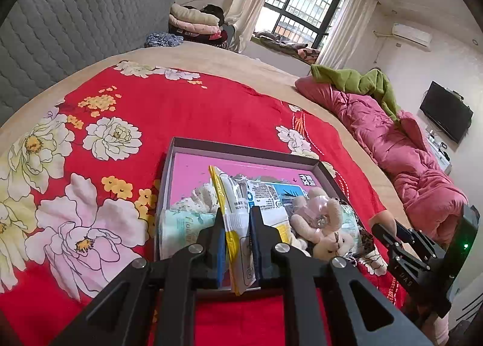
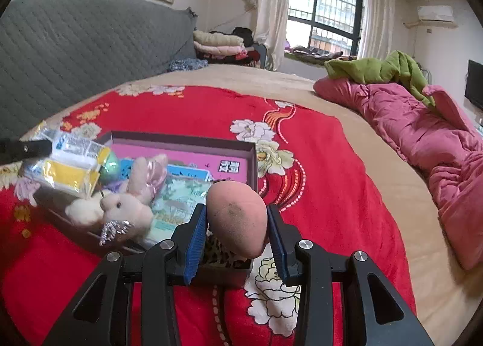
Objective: Organize soft objects
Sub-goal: 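Lift and carry the makeup sponge and packet over the tray with both tools, then lower the makeup sponge and packet into the tray and open both tools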
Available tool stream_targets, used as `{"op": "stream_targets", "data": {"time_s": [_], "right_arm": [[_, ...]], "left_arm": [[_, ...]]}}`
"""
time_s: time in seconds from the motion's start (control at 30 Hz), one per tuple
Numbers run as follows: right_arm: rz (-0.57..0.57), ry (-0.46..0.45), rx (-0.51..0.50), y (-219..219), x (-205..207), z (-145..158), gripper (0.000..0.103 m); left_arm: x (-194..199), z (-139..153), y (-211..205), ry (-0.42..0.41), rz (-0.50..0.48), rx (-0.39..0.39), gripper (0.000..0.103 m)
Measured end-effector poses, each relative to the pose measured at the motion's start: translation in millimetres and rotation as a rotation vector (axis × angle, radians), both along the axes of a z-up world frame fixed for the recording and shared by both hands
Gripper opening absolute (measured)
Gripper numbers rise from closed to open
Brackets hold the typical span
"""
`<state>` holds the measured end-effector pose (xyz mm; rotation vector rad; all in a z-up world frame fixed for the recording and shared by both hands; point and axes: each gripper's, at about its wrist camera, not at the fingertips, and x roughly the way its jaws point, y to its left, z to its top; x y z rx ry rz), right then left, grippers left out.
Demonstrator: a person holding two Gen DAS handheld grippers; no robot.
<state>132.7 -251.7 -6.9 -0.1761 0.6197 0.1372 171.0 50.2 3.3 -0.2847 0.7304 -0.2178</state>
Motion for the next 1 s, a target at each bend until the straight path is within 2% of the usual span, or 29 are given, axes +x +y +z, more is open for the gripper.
{"op": "stream_targets", "data": {"time_s": [0.23,0.67,0.93,1.0], "right_arm": [[0.006,0.022,-0.022,4.6,4.9,-9.3,0.041],[0.020,0.061,-0.029,9.0,14.8,-22.9,0.041],[0.023,0.085,0.012,4.2,16.5,-24.5,0.043],[0.023,0.087,0.020,3.2,15.8,-23.6,0.049]], "left_arm": [[-0.3,-1.2,0.2,0.006,0.003,0.014,0.015],[4.0,-6.0,7.4,0.035,0.014,-0.007,0.018],[11.7,-18.6,20.5,0.109,0.066,-0.037,0.030],[11.2,-19.5,22.2,0.114,0.079,-0.026,0.040]]}}
